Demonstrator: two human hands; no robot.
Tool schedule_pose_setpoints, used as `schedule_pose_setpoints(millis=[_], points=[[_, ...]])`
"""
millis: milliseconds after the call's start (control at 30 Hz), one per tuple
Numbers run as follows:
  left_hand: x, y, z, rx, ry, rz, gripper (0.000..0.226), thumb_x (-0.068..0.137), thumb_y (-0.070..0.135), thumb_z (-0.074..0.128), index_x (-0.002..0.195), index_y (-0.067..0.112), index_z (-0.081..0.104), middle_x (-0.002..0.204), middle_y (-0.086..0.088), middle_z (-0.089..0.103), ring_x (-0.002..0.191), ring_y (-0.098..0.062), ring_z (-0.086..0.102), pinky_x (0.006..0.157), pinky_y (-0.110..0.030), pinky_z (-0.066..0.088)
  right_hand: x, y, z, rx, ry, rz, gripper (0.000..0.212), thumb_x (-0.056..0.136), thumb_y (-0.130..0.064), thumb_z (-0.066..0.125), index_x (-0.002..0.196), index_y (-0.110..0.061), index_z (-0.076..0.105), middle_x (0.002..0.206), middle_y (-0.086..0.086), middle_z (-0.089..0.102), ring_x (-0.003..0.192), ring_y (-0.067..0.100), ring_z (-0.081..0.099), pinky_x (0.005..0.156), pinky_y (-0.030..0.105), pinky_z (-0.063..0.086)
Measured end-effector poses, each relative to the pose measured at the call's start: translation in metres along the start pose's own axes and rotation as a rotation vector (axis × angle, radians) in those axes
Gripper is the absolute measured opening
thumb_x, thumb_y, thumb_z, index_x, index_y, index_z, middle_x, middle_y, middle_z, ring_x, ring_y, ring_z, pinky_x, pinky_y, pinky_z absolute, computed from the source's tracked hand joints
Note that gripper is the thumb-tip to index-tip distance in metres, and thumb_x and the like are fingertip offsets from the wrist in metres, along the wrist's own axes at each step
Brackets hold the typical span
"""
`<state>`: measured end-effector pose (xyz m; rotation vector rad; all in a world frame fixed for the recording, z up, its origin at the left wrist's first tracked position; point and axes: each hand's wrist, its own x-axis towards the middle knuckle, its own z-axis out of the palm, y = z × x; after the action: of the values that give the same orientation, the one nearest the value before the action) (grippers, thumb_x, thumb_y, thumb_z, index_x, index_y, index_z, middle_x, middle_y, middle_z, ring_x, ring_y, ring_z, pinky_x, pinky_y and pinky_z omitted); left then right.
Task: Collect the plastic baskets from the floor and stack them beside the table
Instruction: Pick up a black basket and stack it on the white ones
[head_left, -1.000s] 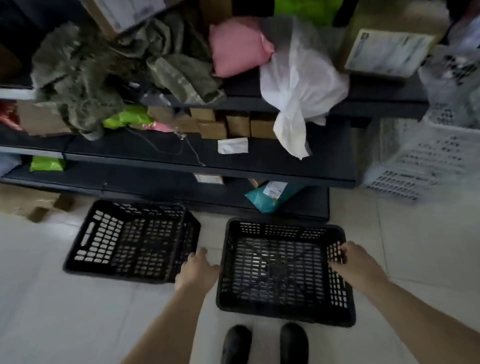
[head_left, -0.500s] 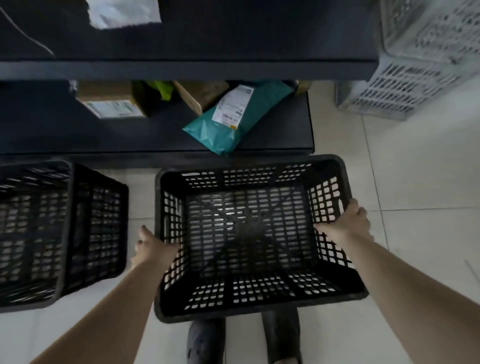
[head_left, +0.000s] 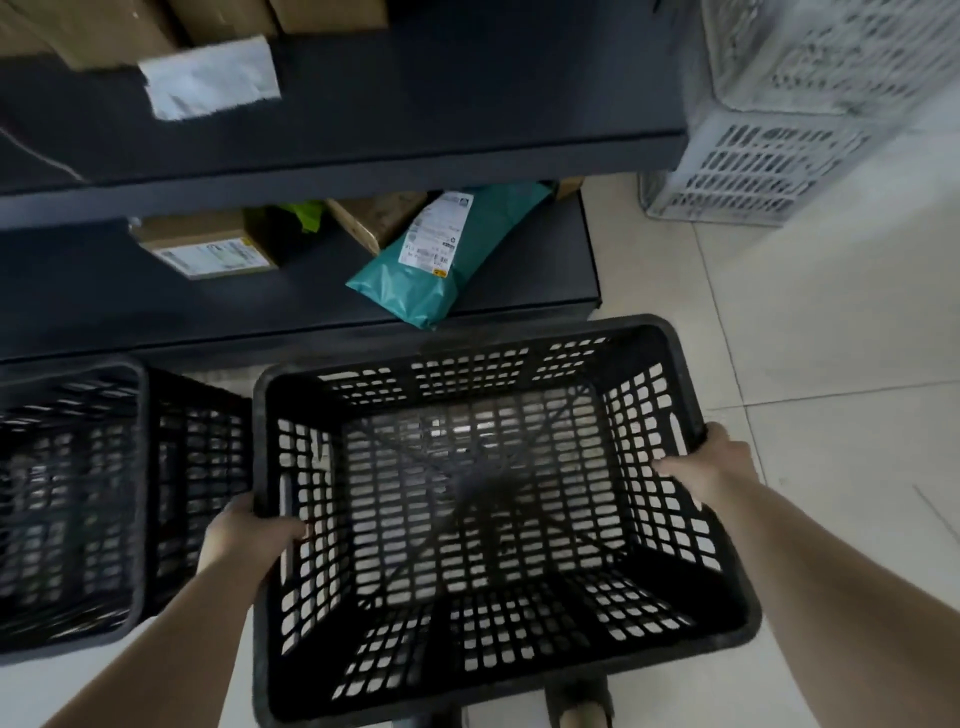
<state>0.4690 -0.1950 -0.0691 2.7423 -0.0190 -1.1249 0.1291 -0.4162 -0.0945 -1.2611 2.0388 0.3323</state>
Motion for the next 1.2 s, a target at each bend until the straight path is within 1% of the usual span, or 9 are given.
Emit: schedule_pose_setpoints(millis=[100, 233, 367, 500, 667, 733, 900, 1000, 1200], points=[[-0.042, 0.011, -0.055, 0.033, 0.027, 0.043, 0.043, 0.071, 0.007, 0.070, 0.113, 0.006, 0.061, 0.088, -0.016, 0.064, 0.080, -0.034, 0.060, 0.069, -0.035, 0.049, -0.054, 0.005, -0.049, -0.030, -0.065, 0.009, 0.055, 0.075, -0.020, 0.068, 0.126, -0.008, 0.050, 0.121, 0.017, 0.057, 0.084, 0.026, 0.052, 0.085, 0.035, 0.048], [-0.118, 0.032, -0.131, 0.059, 0.017, 0.154, 0.039, 0.070, 0.009, 0.069, 0.108, 0.007, 0.064, 0.077, -0.013, 0.065, 0.069, -0.030, 0.059, 0.062, -0.032, 0.045, -0.145, 0.021, -0.128, 0.083, -0.029, 0.027, 0.050, 0.078, -0.012, 0.062, 0.125, -0.002, 0.049, 0.114, 0.019, 0.061, 0.094, 0.032, 0.059, 0.082, 0.036, 0.050], [-0.205, 0.050, -0.192, 0.084, -0.023, 0.271, 0.046, 0.070, 0.012, 0.068, 0.114, 0.008, 0.057, 0.092, -0.017, 0.066, 0.077, -0.030, 0.058, 0.068, -0.033, 0.044, -0.232, 0.047, -0.204, 0.265, -0.095, 0.098, 0.059, 0.083, -0.014, 0.063, 0.134, -0.003, 0.035, 0.120, 0.021, 0.056, 0.107, 0.036, 0.056, 0.096, 0.042, 0.046], [-0.280, 0.063, -0.222, 0.022, -0.080, 0.354, 0.041, 0.076, 0.007, 0.065, 0.110, 0.011, 0.044, 0.091, -0.015, 0.061, 0.080, -0.031, 0.057, 0.072, -0.035, 0.045, -0.297, 0.085, -0.264, 0.483, -0.101, 0.076, 0.059, 0.085, -0.002, 0.059, 0.134, -0.002, 0.027, 0.093, 0.010, 0.052, 0.092, 0.030, 0.051, 0.087, 0.040, 0.045], [-0.352, 0.101, -0.216, 0.002, -0.132, 0.495, 0.055, 0.077, -0.001, 0.065, 0.126, 0.005, 0.041, 0.091, -0.014, 0.058, 0.077, -0.030, 0.055, 0.071, -0.036, 0.042, -0.320, 0.133, -0.322, 0.701, -0.043, 0.042, 0.061, 0.081, -0.012, 0.069, 0.127, -0.006, 0.030, 0.108, 0.017, 0.055, 0.100, 0.034, 0.057, 0.094, 0.045, 0.048], [-0.379, 0.125, -0.201, -0.025, -0.141, 0.570, 0.061, 0.076, -0.002, 0.067, 0.130, 0.009, 0.042, 0.107, -0.017, 0.060, 0.088, -0.034, 0.057, 0.075, -0.035, 0.041, -0.318, 0.154, -0.345, 0.794, -0.031, 0.055, 0.059, 0.077, -0.015, 0.075, 0.118, -0.010, 0.032, 0.107, 0.017, 0.056, 0.101, 0.036, 0.059, 0.091, 0.049, 0.050], [-0.451, 0.192, -0.151, -0.003, -0.100, 0.672, 0.036, 0.080, 0.003, 0.060, 0.115, 0.002, 0.057, 0.071, -0.005, 0.054, 0.062, -0.022, 0.050, 0.059, -0.032, 0.040, -0.285, 0.214, -0.395, 0.944, 0.054, 0.093, 0.058, 0.068, -0.015, 0.081, 0.116, 0.000, 0.052, 0.102, 0.020, 0.066, 0.088, 0.035, 0.066, 0.081, 0.045, 0.055], [-0.479, 0.227, -0.125, 0.010, -0.095, 0.697, 0.035, 0.082, 0.008, 0.058, 0.116, 0.001, 0.059, 0.073, -0.008, 0.057, 0.067, -0.027, 0.053, 0.055, -0.030, 0.038, -0.271, 0.241, -0.428, 0.984, 0.058, 0.149, 0.036, 0.075, -0.014, 0.076, 0.104, 0.002, 0.062, 0.097, 0.023, 0.070, 0.085, 0.036, 0.067, 0.084, 0.046, 0.055], [-0.517, 0.293, -0.086, -0.078, -0.108, 0.648, 0.016, 0.082, 0.008, 0.058, 0.098, 0.004, 0.061, 0.070, -0.011, 0.056, 0.062, -0.026, 0.052, 0.056, -0.030, 0.040, -0.218, 0.262, -0.498, 1.075, 0.080, 0.164, 0.047, 0.074, -0.012, 0.076, 0.112, 0.011, 0.060, 0.094, 0.024, 0.067, 0.077, 0.034, 0.063, 0.078, 0.045, 0.055]])
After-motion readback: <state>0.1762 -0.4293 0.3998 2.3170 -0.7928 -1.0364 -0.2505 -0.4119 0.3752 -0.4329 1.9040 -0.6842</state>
